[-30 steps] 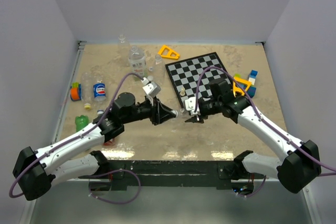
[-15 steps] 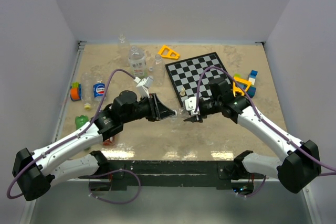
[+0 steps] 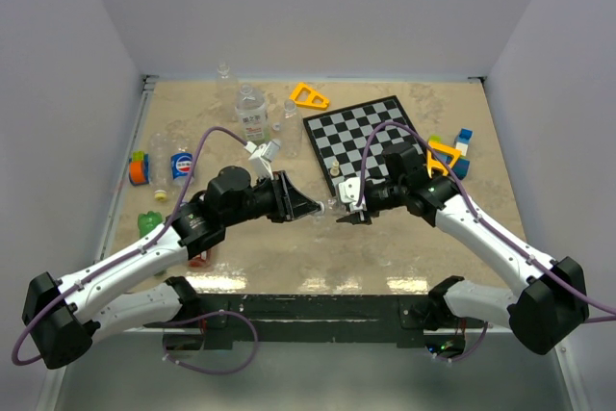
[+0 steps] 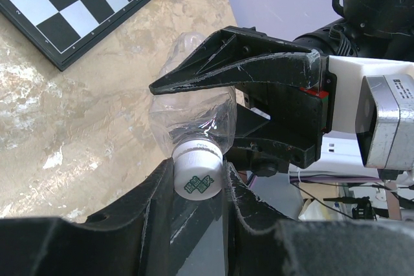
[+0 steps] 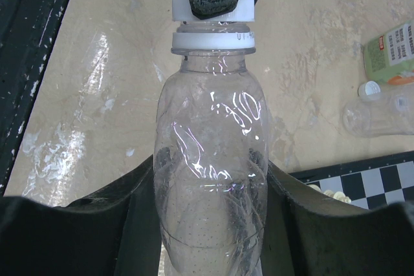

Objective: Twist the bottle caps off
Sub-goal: Unscrew the bottle cap from the plastic bottle.

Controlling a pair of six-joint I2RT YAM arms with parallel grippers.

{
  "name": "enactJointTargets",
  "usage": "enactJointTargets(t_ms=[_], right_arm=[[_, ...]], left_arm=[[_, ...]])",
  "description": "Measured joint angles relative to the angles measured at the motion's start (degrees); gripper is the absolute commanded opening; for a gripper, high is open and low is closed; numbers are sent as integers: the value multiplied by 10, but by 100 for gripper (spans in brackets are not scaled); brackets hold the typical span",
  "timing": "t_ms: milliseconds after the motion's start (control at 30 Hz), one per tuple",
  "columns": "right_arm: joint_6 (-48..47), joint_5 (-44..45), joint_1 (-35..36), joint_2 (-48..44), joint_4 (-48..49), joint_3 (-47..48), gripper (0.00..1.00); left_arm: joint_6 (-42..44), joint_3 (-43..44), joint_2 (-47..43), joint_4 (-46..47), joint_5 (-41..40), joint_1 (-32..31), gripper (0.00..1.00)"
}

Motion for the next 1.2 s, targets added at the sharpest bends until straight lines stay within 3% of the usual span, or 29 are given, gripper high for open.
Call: enactJointTargets(t_ms=[500, 633, 833, 933, 1067, 1200], right_arm=[[0, 0, 0, 0, 0, 0, 16], [0, 0, 0, 0, 0, 0, 16], [-1, 3, 0, 0, 0, 0, 16], [-1, 16, -8, 1, -13, 0, 16], [-2, 24, -12, 1, -19, 0, 16], [-2, 24, -12, 1, -21, 0, 16]], left_arm=[[0, 0, 0, 0, -2, 0, 0], [1, 0, 0, -1, -2, 0, 17], [11, 2, -2, -10, -10, -1, 62], [31, 3, -19, -33, -28, 2, 79], [68, 4, -44, -51, -41, 4, 95], [126, 5, -69, -73, -56, 4, 100]])
